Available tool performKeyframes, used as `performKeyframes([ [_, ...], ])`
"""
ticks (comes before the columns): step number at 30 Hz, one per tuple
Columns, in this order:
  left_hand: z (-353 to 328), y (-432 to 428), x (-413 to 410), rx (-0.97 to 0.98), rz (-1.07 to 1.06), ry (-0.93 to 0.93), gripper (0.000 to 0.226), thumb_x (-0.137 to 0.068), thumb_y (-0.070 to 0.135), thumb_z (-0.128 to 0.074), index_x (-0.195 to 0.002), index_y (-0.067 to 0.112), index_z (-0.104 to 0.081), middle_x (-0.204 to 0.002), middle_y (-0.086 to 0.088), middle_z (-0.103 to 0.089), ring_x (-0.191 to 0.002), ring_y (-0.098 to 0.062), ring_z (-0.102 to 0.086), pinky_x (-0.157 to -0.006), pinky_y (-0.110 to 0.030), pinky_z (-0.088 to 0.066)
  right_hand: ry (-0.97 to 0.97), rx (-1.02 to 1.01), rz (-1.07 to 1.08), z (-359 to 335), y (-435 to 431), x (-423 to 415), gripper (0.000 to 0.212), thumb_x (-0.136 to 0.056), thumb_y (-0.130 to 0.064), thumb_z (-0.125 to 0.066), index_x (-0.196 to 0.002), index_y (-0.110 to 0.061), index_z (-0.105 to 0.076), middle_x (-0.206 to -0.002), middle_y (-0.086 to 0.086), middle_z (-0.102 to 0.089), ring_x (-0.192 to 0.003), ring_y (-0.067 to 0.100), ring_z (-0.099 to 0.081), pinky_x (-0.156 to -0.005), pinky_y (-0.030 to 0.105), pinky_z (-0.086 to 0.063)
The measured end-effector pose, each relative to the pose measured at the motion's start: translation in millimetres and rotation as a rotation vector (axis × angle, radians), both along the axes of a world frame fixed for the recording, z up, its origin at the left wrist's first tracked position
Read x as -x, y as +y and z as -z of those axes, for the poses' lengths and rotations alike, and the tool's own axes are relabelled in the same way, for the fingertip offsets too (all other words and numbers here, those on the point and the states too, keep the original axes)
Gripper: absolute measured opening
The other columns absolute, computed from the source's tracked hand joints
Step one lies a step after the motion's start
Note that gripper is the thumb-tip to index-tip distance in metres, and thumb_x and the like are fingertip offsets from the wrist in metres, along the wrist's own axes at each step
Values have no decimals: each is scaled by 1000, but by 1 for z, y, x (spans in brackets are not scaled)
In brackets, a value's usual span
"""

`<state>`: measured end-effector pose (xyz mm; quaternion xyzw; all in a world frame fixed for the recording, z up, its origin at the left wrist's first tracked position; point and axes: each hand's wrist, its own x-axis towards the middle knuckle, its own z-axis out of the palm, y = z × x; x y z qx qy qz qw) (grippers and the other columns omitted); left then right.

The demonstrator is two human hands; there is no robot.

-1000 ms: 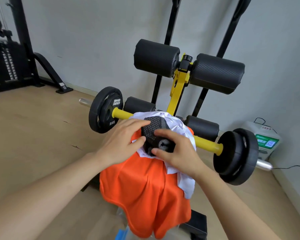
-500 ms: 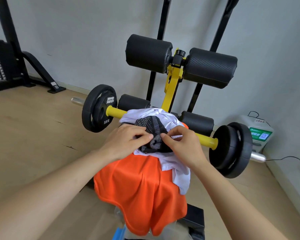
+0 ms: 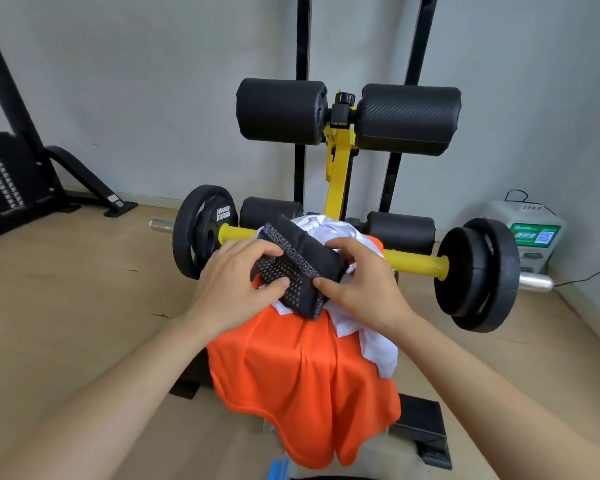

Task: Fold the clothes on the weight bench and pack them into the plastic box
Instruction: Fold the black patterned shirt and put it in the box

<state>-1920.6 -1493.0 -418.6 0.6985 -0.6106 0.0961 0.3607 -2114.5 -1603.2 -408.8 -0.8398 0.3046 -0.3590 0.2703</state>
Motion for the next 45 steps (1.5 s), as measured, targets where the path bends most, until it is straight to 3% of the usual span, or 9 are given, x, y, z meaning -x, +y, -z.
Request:
performKeyframes([
  [4,-18,8,-2,78,-9,-140,67,-73,53,-71,-135,32,-55,-131,16,-54,-124,-14,-42,-107,-32,-37,25,190,-6,5,0,1,55,-71,-24,-84,-121,-19,-64,-113,-4,-68,-105,17,-56,-94,33,-44],
  [8,-21,17,-5,-70,32,-259,93,-67,61,-77,-149,39,-39,-154,21,-36,-141,-15,-25,-113,-37,-21,-30,120,-175,4,6,2,52,-74,-9,-82,-122,-14,-61,-119,-2,-64,-111,10,-57,-98,15,-40],
  [12,-19,23,-14,-143,26,-292,79,-67,70,-70,-139,40,-51,-138,25,-52,-140,-11,-34,-112,-36,-22,-154,-90,-293,-2,18,7,41,-77,4,-77,-113,-11,-63,-114,0,-65,-106,15,-64,-91,26,-53],
  [16,-25,40,-10,-59,121,48,47,-72,50,-83,-114,34,-70,-99,32,-66,-99,2,-63,-86,-31,-50,-287,-219,-322,-15,29,25,40,-80,4,-76,-115,-11,-63,-111,2,-68,-96,17,-66,-85,30,-55],
  [24,-30,86,35,-44,305,715,30,-76,23,-84,-104,26,-71,-104,9,-77,-99,-9,-71,-80,-21,-53,-348,-638,-429,-14,70,62,37,-95,-5,-60,-129,-16,-53,-132,11,-57,-105,21,-63,-95,45,-52],
  [29,-12,113,72,-119,258,844,27,-84,13,-78,-109,19,-72,-107,5,-77,-102,-13,-72,-89,-34,-57,-177,-618,-479,16,98,98,75,-75,-7,-81,-138,-30,-47,-133,11,-48,-115,29,-63,-96,40,-54],
  [34,18,123,99,-326,236,895,25,-86,14,-76,-111,17,-70,-107,5,-77,-100,-11,-72,-87,-28,-57,-182,-745,-391,52,123,127,60,-75,13,-76,-126,-10,-54,-112,7,-62,-95,17,-65,-83,30,-55],
  [42,137,128,147,-534,83,1006,32,-84,9,-77,-109,24,-64,-108,6,-73,-100,-9,-69,-88,-26,-55,-104,-1054,-37,144,130,161,54,-72,13,-78,-117,-10,-60,-102,7,-59,-83,19,-69,-75,44,-61],
  [45,186,125,158,-631,18,1051,33,-84,7,-77,-113,17,-63,-108,0,-74,-101,-17,-70,-96,-41,-55,20,-1055,19,179,130,166,56,-72,9,-80,-117,-17,-60,-104,7,-55,-88,26,-65,-77,53,-60],
])
